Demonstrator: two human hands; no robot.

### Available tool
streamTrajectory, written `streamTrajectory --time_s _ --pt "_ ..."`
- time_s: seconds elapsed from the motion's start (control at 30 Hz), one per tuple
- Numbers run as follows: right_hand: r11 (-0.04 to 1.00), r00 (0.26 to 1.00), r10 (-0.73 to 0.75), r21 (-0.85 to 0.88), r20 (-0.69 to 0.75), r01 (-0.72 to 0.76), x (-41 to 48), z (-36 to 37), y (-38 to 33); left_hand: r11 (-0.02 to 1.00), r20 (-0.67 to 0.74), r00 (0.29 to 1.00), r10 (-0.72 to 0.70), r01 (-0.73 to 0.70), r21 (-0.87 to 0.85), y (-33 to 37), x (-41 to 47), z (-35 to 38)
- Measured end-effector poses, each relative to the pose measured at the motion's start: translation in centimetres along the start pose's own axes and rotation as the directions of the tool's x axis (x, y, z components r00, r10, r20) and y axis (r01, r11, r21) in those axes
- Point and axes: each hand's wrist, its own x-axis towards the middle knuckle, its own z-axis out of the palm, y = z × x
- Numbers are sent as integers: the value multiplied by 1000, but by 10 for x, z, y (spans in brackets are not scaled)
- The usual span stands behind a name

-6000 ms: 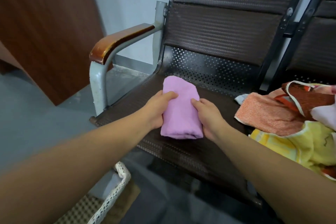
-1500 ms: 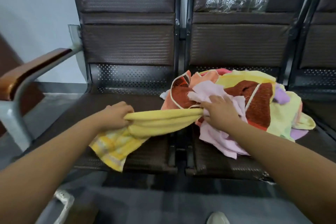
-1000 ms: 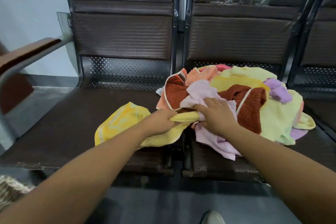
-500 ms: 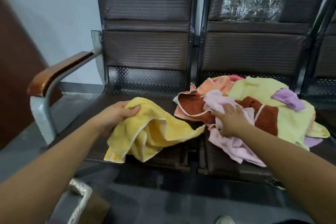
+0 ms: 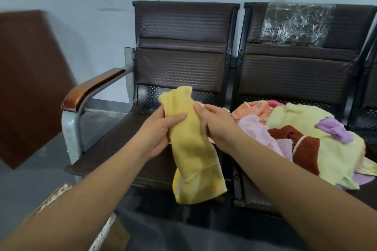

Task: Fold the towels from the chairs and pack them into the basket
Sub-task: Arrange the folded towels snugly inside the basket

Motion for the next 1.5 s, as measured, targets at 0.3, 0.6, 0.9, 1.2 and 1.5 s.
streamTrajectory --time_s 0.3,0.6,0.9,1.2,1.5 --pt "981 994 72 177 78 -85 -6 4 27 675 -240 945 225 27 738 -22 5 -47" --pt "930 972 217 285 87 -233 -3 6 44 747 -249 968 40 136 651 -26 14 -57" --pt "792 918 323 467 228 -394 0 -26 23 929 -271 942 -198 93 -357 9 8 -73" --pt "914 947 308 304 -88 -269 16 -8 35 736 -426 889 168 174 654 2 9 -101" --pt "933 930 318 235 -183 -273 35 -45 34 1000 -543 839 -14 25 12 17 16 -117"
